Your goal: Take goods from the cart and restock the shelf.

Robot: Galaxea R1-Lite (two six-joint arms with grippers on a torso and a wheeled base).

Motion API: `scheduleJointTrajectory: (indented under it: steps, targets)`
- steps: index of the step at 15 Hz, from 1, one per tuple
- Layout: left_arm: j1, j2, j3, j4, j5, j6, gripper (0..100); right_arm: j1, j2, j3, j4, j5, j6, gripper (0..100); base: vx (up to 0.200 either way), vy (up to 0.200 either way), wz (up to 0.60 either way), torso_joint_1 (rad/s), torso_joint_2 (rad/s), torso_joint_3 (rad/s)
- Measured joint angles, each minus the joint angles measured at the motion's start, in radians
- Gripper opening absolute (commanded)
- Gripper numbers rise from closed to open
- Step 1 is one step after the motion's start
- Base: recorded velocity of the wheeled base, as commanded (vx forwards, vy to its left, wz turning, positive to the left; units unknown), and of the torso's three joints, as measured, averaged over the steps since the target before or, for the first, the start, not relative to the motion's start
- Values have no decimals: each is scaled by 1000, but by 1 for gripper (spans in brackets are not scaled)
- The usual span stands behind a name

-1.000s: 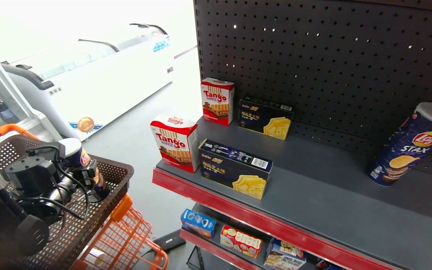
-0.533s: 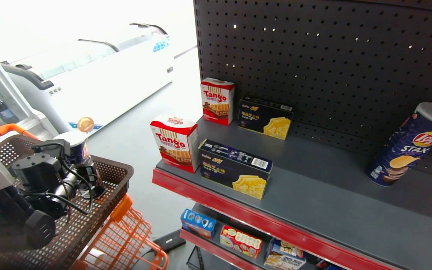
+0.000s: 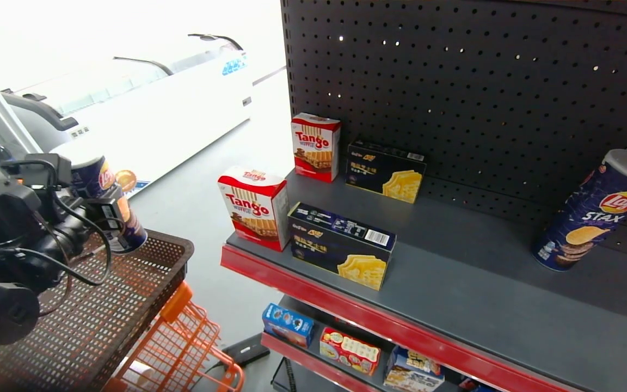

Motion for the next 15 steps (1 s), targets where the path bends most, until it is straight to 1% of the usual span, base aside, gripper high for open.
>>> scheduleJointTrajectory:
  steps: [1, 2, 3, 4, 5, 6, 7, 8, 10, 12, 13, 15]
  targets:
    - [-5, -68, 1, 38, -31, 0, 0, 0, 0, 0, 0, 0, 0, 100, 0, 0, 0, 0, 0, 0]
    - [-16, -128, 2, 90, -50, 0, 0, 0, 0, 0, 0, 0, 0, 100, 0, 0, 0, 0, 0, 0]
    - [-39, -195, -5, 206, -70, 0, 0, 0, 0, 0, 0, 0, 0, 100, 0, 0, 0, 0, 0, 0]
    - [-64, -259, -10, 284, -103, 0, 0, 0, 0, 0, 0, 0, 0, 100, 0, 0, 0, 0, 0, 0]
    - [-94, -311, -7, 309, -144, -2, 0, 0, 0, 0, 0, 0, 0, 100, 0, 0, 0, 0, 0, 0]
    - [-135, -368, 12, 328, -224, -4, 0, 0, 0, 0, 0, 0, 0, 100, 0, 0, 0, 0, 0, 0]
    - [-176, -412, 35, 340, -318, -6, 0, 0, 0, 0, 0, 0, 0, 100, 0, 0, 0, 0, 0, 0]
    - [-205, -440, 57, 340, -367, -7, 0, 0, 0, 0, 0, 0, 0, 100, 0, 0, 0, 0, 0, 0]
    - [-264, -495, 110, 346, -419, -10, 0, 0, 0, 0, 0, 0, 0, 100, 0, 0, 0, 0, 0, 0]
    - [-311, -537, 146, 347, -476, -35, 0, 0, 0, 0, 0, 0, 0, 100, 0, 0, 0, 0, 0, 0]
    - [-320, -553, 160, 348, -506, -39, 0, 0, 0, 0, 0, 0, 0, 100, 0, 0, 0, 0, 0, 0]
    - [-336, -574, 189, 345, -529, -39, 0, 0, 0, 0, 0, 0, 0, 100, 0, 0, 0, 0, 0, 0]
